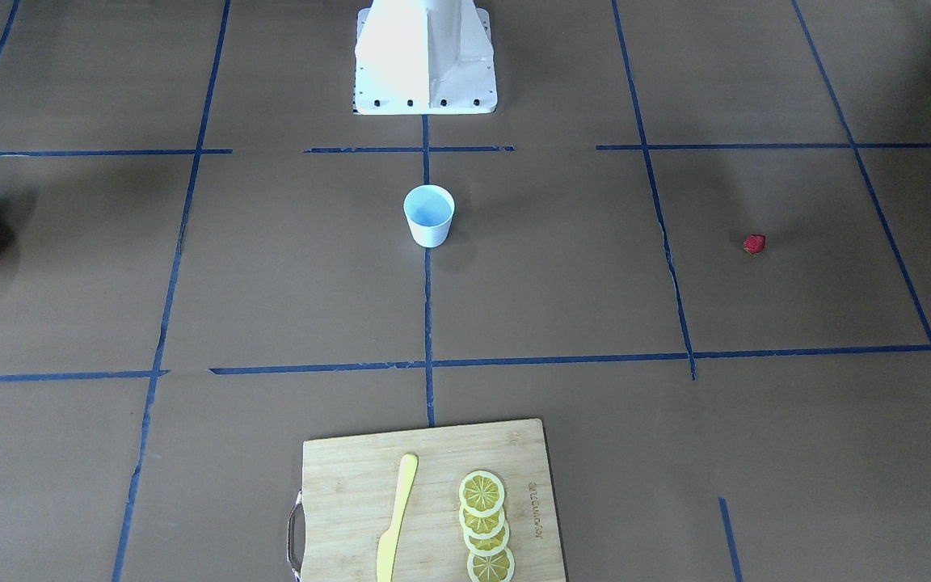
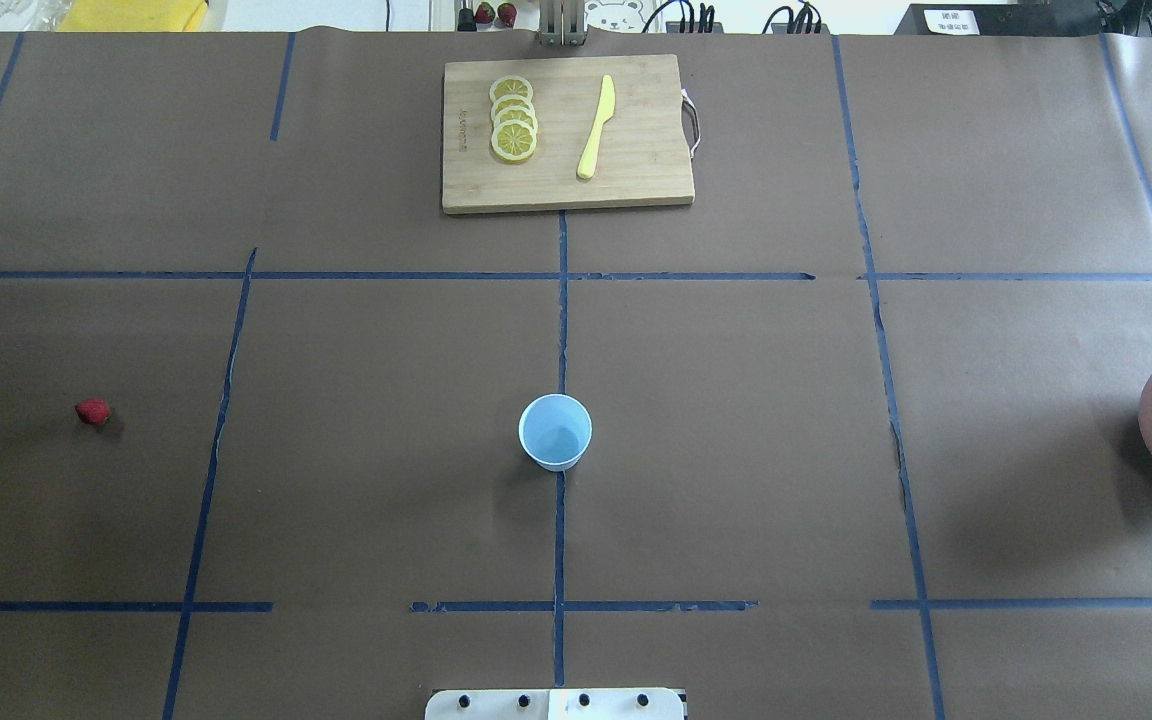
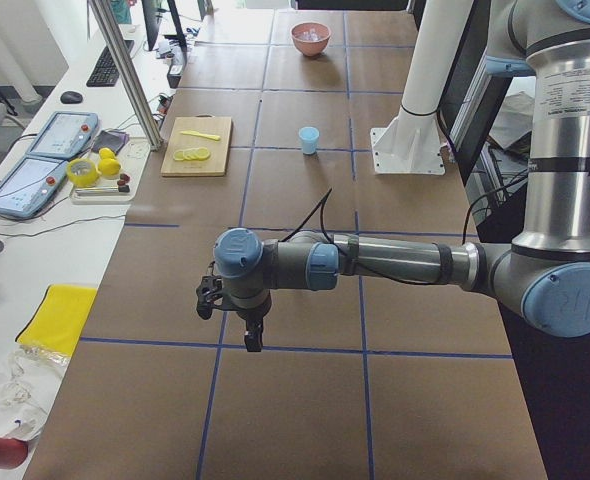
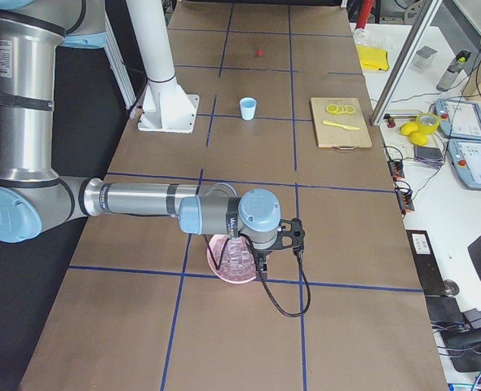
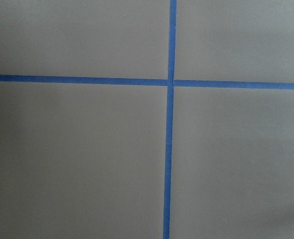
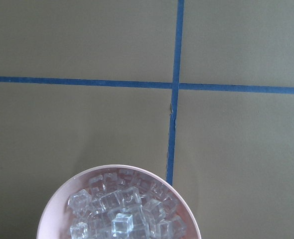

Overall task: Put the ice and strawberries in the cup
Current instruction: 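Grasp an ice cube from the pink bowl with the right gripper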

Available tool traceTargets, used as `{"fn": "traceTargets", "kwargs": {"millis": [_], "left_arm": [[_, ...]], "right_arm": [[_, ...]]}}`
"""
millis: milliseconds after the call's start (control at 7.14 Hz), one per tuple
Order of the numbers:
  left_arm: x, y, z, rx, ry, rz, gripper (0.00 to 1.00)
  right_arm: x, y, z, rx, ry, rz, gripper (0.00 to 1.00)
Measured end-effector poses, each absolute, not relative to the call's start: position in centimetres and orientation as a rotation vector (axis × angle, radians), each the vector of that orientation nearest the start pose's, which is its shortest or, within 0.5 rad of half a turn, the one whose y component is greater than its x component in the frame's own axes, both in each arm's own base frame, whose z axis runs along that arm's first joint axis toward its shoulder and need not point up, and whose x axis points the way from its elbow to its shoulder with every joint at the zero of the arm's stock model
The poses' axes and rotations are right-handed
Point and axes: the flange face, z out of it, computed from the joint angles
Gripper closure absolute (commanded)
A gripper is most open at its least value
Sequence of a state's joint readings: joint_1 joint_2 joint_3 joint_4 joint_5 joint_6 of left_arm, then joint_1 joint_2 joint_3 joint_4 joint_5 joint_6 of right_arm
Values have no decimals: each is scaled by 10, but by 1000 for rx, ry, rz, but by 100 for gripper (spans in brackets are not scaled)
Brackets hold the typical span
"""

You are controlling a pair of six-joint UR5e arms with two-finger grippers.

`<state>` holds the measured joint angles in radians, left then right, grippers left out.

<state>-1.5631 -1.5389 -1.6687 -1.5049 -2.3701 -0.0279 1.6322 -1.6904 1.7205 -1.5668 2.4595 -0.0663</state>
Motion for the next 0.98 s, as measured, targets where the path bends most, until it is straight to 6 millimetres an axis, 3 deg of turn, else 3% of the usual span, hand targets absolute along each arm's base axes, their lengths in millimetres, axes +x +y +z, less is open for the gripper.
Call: {"fn": "traceTargets", "kwargs": {"millis": [560,980], "left_arm": [[-58,-479,624,-3,801,-16,0],[-58,-479,620,8,801,-12,0]], "right_arm": [[83,-442,625,105,-882,-26,0],[83,-463,614,82,-888,58,0]]}}
